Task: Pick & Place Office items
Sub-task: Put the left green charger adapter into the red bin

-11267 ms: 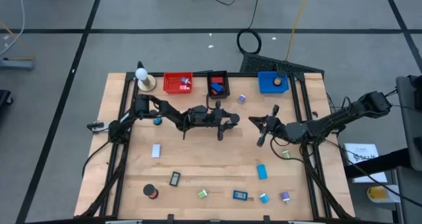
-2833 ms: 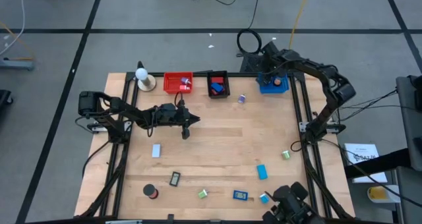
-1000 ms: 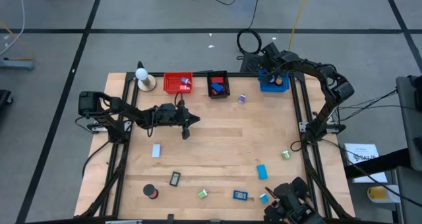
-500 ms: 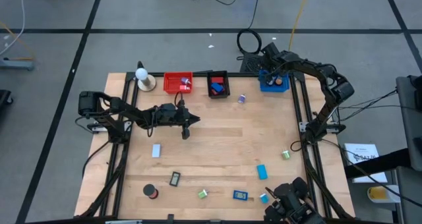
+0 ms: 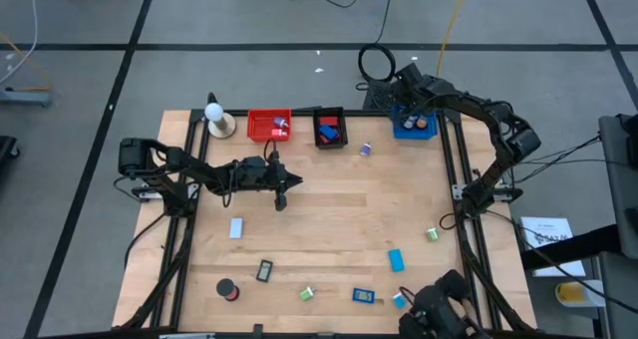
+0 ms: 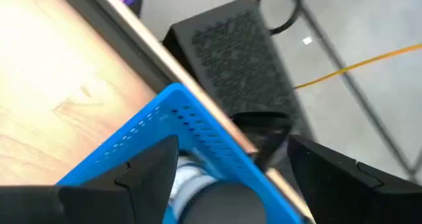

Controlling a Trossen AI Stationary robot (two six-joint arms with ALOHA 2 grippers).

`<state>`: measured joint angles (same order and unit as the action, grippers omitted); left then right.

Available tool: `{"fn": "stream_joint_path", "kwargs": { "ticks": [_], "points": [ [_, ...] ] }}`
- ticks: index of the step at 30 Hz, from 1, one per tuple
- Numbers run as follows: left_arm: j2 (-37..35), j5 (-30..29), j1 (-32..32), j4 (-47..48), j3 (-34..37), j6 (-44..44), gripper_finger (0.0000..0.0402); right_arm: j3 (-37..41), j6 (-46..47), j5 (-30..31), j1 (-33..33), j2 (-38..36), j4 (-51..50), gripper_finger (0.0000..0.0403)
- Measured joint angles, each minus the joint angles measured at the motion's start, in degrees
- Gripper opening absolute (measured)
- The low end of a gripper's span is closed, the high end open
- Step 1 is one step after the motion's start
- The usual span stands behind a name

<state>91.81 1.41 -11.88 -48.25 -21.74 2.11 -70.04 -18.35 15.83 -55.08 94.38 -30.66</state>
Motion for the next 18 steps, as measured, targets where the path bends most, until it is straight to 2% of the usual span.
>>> {"fn": "stream_joint_path", "kwargs": {
  "ticks": [4, 7, 11, 18],
  "points": [
    [0.0, 0.0, 0.0, 0.0, 0.0, 0.3, 0.0044, 0.0, 0.5, 1.8, 2.4, -5.0, -2.0, 0.0256],
    [0.0, 0.0, 0.0, 0.0, 0.0, 0.6, 0.0044, 1.6, 4.5, -3.3, 4.7, -9.3, -0.6, 0.0220],
    [0.0, 0.0, 0.0, 0.0, 0.0, 0.7, 0.0044, 11.1, 7.6, -11.5, 8.3, -16.0, 14.2, 0.0154],
    [0.0, 0.1, 0.0, 0.0, -0.2, -0.8, 0.0044, 30.3, 13.1, -11.5, 17.0, -25.0, 40.5, 0.0024]
  ]
}}
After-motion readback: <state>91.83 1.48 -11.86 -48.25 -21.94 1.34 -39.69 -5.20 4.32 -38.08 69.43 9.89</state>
